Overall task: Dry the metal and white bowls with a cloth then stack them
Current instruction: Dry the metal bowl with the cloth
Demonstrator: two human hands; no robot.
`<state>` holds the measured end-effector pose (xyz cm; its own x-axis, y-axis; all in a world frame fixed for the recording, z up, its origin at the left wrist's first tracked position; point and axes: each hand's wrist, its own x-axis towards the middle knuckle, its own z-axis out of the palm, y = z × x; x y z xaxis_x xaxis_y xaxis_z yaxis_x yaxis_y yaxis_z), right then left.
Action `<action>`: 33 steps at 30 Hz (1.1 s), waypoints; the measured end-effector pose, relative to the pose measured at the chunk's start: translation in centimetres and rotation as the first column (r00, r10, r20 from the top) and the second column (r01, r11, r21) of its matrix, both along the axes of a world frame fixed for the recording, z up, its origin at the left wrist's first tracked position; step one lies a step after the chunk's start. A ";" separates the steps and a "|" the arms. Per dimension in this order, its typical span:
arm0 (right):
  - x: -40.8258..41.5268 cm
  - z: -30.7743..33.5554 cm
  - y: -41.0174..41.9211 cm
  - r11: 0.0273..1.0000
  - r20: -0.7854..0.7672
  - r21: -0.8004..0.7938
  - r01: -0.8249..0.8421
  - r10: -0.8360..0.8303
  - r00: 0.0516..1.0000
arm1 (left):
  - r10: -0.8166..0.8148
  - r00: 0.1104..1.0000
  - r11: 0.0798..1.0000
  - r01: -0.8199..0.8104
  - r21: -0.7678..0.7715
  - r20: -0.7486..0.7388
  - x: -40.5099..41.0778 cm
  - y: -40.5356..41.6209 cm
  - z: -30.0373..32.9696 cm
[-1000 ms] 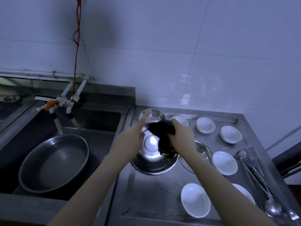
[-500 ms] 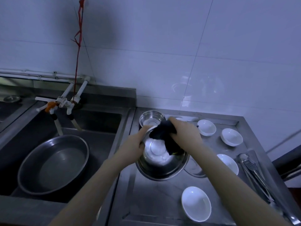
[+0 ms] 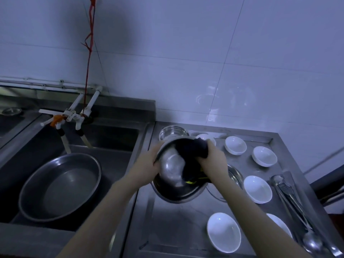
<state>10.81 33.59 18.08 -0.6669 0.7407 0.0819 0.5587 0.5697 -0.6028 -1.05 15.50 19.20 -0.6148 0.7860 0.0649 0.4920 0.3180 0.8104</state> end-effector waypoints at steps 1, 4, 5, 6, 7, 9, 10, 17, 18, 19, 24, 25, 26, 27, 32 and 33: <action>-0.3 0.7 0.0 0.986 0.075 0.116 -0.122 0.113 0.991 | -0.082 0.996 0.992 0.078 -0.097 -0.042 -0.4 0.4 0.6; -1.4 1.8 -0.7 0.894 0.221 0.293 -0.340 0.283 0.933 | -0.186 0.973 0.935 0.134 -0.329 -0.134 -0.8 2.1 2.2; -1.6 2.0 -0.6 0.914 0.180 0.282 -0.291 0.247 0.952 | -0.142 0.973 0.946 0.079 -0.315 -0.182 -1.2 2.3 2.5; -1.6 1.9 -0.5 0.957 0.095 0.224 -0.184 0.167 0.981 | -0.054 0.967 0.969 -0.011 -0.248 -0.250 -1.6 2.3 2.5; -1.4 1.5 -0.4 0.993 -0.012 0.108 -0.046 0.047 0.999 | 0.056 0.954 0.985 -0.101 -0.140 -0.295 -1.9 1.9 2.3; -0.9 0.4 -0.5 0.928 -0.185 -0.328 0.178 -0.248 0.951 | 0.227 0.950 0.973 -0.214 0.082 -0.216 -1.1 1.0 1.4; -0.6 -0.3 -0.7 0.822 -0.216 -0.531 0.207 -0.368 0.905 | 0.272 0.956 0.955 -0.254 0.155 -0.106 -0.1 0.8 0.8; 0.1 -0.2 0.0 0.936 -0.097 -0.298 0.188 -0.226 0.969 | 0.179 0.982 0.951 -0.189 0.243 0.065 2.5 0.1 -0.7; 0.1 0.6 0.4 0.975 -0.094 -0.188 0.121 -0.140 0.986 | 0.111 0.994 0.981 -0.113 0.157 0.019 1.4 -0.2 -0.3; 0.0 1.4 0.6 0.998 -0.057 -0.058 0.022 -0.025 0.998 | 0.018 0.999 0.999 -0.017 0.037 -0.029 0.4 -0.2 0.4; -1.6 3.6 -1.3 0.875 0.188 0.378 -0.304 0.249 0.950 | -0.096 0.985 0.984 0.071 -0.163 -0.147 -1.3 0.9 2.1; -1.6 3.5 -1.3 0.921 0.078 0.330 -0.207 0.192 0.978 | 0.036 0.991 0.999 -0.037 -0.010 -0.126 -1.4 0.7 1.9; -1.6 3.0 -1.3 0.976 -0.055 0.200 -0.085 0.098 0.994 | 0.165 0.983 0.979 -0.154 0.132 -0.075 -1.2 0.4 1.4; -1.5 2.5 -1.4 1.000 -0.161 -0.009 0.027 -0.028 0.987 | 0.264 0.964 0.940 -0.250 0.233 -0.030 -0.7 0.2 0.9; -0.5 0.1 -1.8 0.880 -0.194 -0.451 0.149 -0.260 0.946 | 0.297 0.955 0.929 -0.289 0.229 -0.002 2.0 -0.1 -1.0; -0.3 0.1 -1.5 0.936 -0.154 -0.326 0.130 -0.188 0.970 | 0.227 0.973 0.960 -0.218 0.177 -0.035 1.4 -0.4 -0.9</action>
<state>10.53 32.09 18.22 -0.5341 0.8431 -0.0626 0.4922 0.2498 -0.8339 0.30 15.14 18.30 -0.7645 0.6041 0.2248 0.4698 0.2835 0.8360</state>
